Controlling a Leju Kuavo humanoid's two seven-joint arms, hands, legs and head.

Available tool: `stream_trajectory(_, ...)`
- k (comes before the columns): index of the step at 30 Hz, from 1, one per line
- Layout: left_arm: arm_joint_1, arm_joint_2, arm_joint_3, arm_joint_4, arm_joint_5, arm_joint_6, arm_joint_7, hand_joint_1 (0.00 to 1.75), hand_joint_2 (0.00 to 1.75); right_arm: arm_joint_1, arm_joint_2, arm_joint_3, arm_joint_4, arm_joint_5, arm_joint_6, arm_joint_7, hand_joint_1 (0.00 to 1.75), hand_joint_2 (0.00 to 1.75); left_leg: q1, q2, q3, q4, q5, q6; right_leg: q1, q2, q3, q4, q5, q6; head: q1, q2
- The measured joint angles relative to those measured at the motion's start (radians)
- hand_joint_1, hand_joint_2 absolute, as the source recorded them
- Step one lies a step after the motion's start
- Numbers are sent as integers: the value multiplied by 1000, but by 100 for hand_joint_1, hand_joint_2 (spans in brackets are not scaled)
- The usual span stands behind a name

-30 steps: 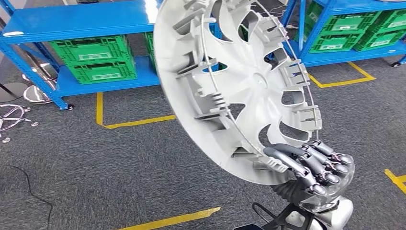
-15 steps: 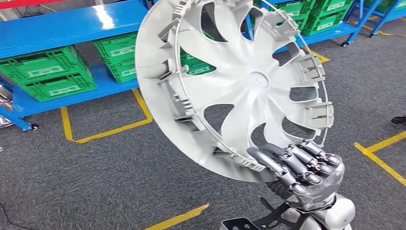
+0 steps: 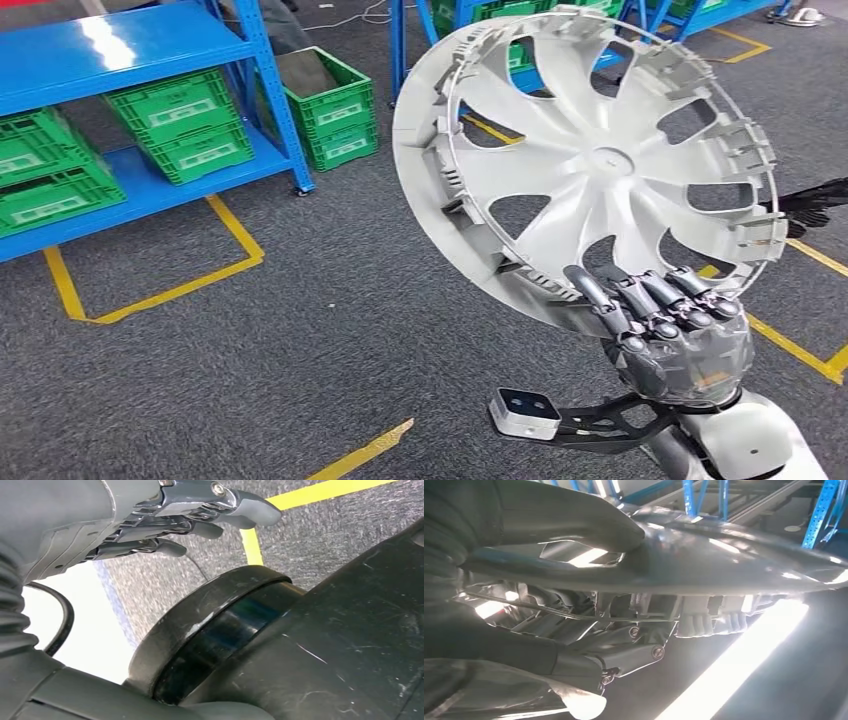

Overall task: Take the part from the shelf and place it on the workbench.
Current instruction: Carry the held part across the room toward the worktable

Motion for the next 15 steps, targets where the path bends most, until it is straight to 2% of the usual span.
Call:
stream_trajectory(1, 0, 0, 1, 0, 1, 1, 0, 0, 175, -5, -25, 6, 4, 2, 0, 6, 175, 175, -1, 14, 0, 0, 0, 1, -2, -10, -30, 66, -24, 4, 1, 0)
stream_trajectory(2, 1, 1, 2, 0, 1, 2, 1, 0, 175, -9, -46, 11, 9, 2, 0, 10, 175, 175, -2, 27, 0, 0, -1, 2, -3, -15, -50, 109, -33, 6, 0, 0)
stream_trajectory(3, 1, 2, 3, 0, 1, 2, 1, 0, 175, -12, -67, 16, 13, 2, 0, 15, 175, 175, -3, 40, 2, 0, -3, 2, -3, -18, -51, 116, -24, 6, 0, 0)
stream_trajectory(4, 1, 2, 4, 0, 2, 3, 2, 0, 175, -17, -86, 20, 16, 2, 0, 19, 175, 175, -3, 52, 4, 0, -5, 2, -3, -22, -31, 82, 1, 6, 1, 0)
stream_trajectory(5, 1, 2, 5, 0, 2, 4, 3, 0, 175, -23, -105, 22, 20, 2, 0, 25, 175, 175, -4, 62, 7, 0, -7, 1, -2, -31, 6, 15, 35, 4, 1, 0)
stream_trajectory(7, 2, 2, 8, 0, 3, 9, 7, 0, 175, -36, -141, 27, 32, 2, 1, 41, 175, 175, -9, 79, 11, 2, -14, -5, 5, -64, 81, -117, 72, -6, 0, 0)
stream_trajectory(8, 4, 2, 10, 0, 3, 20, 13, 0, 175, -41, -160, 30, 40, 2, 7, 56, 175, 175, -13, 86, 12, 3, -16, -9, 9, -76, 102, -153, 76, -13, 0, 0)
stream_trajectory(9, 6, -1, 12, 0, 4, 41, 22, 0, 175, -45, -182, 35, 50, 2, 18, 77, 175, 175, -16, 94, 12, 3, -17, -13, 12, -79, 108, -165, 70, -19, -1, 0)
stream_trajectory(11, 11, -10, 18, 0, 4, 98, 44, 0, 175, -48, -232, 44, 64, 2, 51, 128, 175, 175, -18, 106, 13, 3, -22, -19, 10, -64, 107, -169, 71, -31, -2, 0)
stream_trajectory(13, 16, -19, 24, 0, 5, 134, 58, 0, 175, -50, -279, 54, 73, 2, 88, 182, 175, 175, -16, 85, 6, 31, -48, -28, 4, -49, 109, -175, 74, -41, -4, 0)
stream_trajectory(15, 16, -25, 33, 0, 9, 146, 61, 0, 175, -56, -323, 71, 81, 3, 120, 229, 175, 175, -14, 46, -37, 137, -109, -34, 1, -34, 109, -177, 76, -47, -7, 0)
